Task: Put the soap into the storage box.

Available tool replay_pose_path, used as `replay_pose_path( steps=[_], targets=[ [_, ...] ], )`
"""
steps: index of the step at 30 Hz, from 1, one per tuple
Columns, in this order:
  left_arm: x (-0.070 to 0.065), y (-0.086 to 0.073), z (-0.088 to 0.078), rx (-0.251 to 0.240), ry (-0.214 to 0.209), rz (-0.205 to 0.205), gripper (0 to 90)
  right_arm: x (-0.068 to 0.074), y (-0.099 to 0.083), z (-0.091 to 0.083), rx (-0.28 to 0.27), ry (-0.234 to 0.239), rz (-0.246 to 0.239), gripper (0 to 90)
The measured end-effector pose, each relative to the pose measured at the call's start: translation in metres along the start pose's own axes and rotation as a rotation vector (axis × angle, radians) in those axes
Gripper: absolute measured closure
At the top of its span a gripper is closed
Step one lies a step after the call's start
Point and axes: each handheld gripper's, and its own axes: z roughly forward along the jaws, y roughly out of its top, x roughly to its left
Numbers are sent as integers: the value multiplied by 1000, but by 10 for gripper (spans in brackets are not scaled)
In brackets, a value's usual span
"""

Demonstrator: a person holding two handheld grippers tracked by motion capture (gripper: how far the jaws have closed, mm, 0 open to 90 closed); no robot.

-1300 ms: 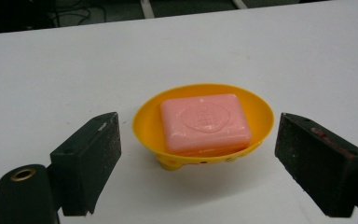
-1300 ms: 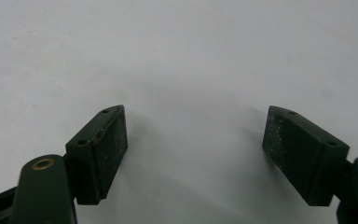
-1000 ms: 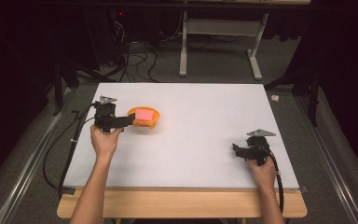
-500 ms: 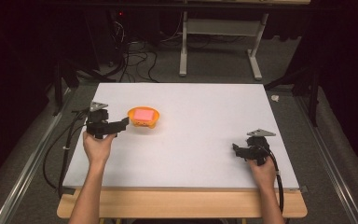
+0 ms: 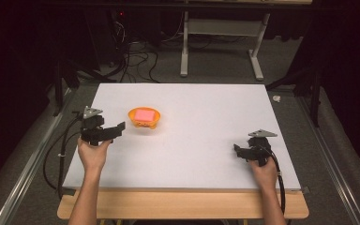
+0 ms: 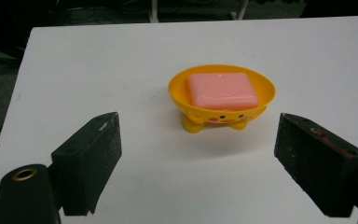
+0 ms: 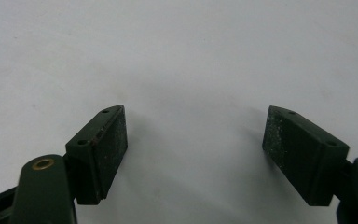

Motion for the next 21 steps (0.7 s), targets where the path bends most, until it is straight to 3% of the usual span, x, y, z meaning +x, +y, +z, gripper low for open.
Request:
replay_pose_path(
  steps=[21],
  targets=[
    [-3, -21, -13, -7, -8, 5, 157, 0, 0, 0, 2, 0, 0, 225]
  ],
)
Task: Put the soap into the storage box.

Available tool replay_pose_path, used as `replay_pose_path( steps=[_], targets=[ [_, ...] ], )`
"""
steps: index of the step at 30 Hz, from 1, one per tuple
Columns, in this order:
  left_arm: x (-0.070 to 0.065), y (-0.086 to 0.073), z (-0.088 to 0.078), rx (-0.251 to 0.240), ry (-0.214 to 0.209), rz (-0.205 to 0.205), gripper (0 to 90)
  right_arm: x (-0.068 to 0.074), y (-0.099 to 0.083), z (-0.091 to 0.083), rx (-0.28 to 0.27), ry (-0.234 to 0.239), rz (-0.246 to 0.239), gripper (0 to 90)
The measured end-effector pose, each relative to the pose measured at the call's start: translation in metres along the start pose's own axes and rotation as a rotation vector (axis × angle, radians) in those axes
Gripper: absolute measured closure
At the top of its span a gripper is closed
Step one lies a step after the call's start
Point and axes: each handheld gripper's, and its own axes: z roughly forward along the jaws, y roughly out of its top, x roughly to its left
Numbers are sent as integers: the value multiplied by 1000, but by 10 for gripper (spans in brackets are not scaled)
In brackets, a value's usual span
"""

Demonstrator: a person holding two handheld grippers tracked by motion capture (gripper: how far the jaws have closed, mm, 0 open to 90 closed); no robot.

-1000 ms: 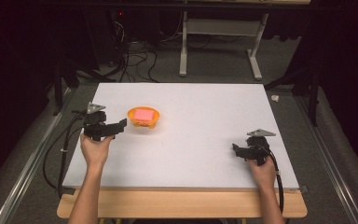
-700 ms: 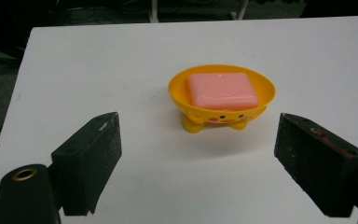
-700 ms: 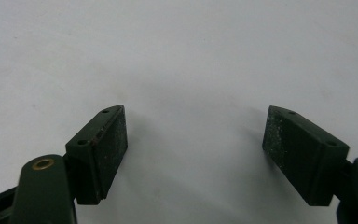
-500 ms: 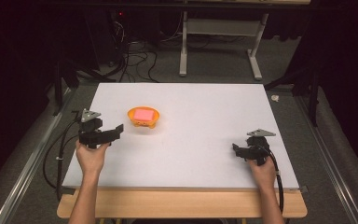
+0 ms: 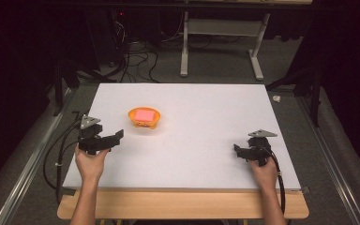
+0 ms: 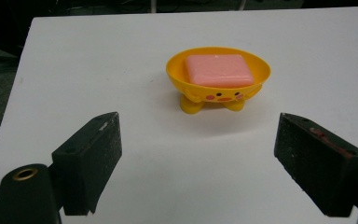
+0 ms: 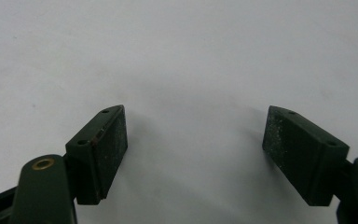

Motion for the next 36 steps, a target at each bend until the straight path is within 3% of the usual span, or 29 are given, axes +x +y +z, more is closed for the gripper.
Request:
replay_pose_path(
  steps=[9, 21, 36],
  targets=[
    [-3, -5, -1, 13, -13, 13, 157, 0, 0, 0, -2, -1, 0, 225],
    [-1, -17, -3, 17, -11, 1, 157, 0, 0, 0, 0, 0, 0, 225],
    [-3, -27, 7, 49, -24, -2, 158, 0, 0, 0, 0, 0, 0, 225]
  ],
)
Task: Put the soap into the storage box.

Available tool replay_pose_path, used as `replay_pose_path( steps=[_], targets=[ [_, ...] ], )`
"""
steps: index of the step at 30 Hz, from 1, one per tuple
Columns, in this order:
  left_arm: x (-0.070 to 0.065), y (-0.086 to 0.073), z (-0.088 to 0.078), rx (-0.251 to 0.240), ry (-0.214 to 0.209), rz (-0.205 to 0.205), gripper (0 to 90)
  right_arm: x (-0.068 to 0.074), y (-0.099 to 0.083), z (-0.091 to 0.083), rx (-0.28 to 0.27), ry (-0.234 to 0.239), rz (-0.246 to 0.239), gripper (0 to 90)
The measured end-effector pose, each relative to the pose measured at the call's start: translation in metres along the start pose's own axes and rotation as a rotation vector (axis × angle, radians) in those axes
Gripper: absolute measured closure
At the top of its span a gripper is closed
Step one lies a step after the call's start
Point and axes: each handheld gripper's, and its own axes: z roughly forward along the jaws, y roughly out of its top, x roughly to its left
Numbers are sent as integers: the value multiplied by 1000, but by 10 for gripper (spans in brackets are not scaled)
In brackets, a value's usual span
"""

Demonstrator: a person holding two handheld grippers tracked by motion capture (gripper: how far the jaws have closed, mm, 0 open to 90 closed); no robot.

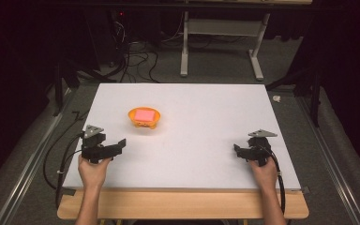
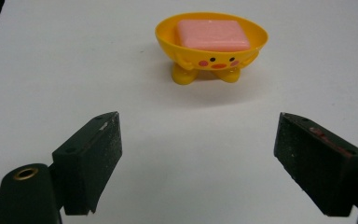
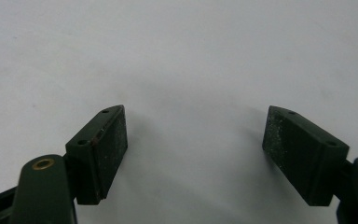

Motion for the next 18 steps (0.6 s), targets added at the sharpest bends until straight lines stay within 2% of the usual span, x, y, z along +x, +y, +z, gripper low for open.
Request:
replay_pose_path(
  steps=[3, 18],
  targets=[
    [0, -1, 3, 5, -3, -8, 158, 0, 0, 0, 0, 0, 0, 225],
    [-5, -6, 24, 56, -5, 14, 158, 0, 0, 0, 0, -1, 0, 225]
  ],
)
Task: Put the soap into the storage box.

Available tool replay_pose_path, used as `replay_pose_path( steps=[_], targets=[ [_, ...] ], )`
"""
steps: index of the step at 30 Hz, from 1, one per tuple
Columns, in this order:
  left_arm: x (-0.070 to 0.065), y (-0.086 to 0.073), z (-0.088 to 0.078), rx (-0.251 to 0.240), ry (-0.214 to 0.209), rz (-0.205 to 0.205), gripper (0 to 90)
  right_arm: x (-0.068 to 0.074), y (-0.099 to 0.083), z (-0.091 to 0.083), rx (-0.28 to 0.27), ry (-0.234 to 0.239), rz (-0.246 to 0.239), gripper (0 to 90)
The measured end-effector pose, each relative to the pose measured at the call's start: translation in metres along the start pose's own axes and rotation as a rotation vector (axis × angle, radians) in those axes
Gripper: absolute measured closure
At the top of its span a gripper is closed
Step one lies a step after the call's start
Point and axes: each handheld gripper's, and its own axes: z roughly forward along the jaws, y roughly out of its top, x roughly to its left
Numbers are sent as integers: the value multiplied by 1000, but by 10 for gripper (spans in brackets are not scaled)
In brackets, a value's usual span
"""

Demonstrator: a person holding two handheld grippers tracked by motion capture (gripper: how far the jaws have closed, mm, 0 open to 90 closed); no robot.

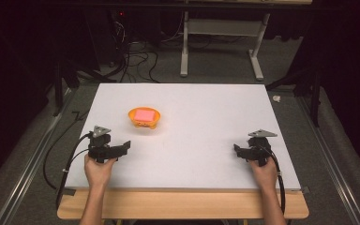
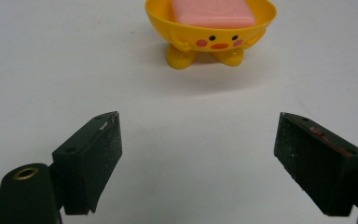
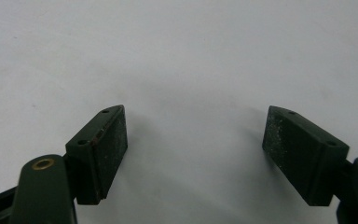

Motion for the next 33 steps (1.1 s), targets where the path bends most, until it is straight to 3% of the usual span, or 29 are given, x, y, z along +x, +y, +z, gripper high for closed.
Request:
replay_pose_path(
  steps=[5, 33],
  targets=[
    [1, -2, 7, 13, -9, -11, 157, 0, 0, 0, 0, 0, 0, 225],
    [1, -9, 35, 65, -2, 20, 158, 0, 0, 0, 1, 0, 1, 225]
  ],
)
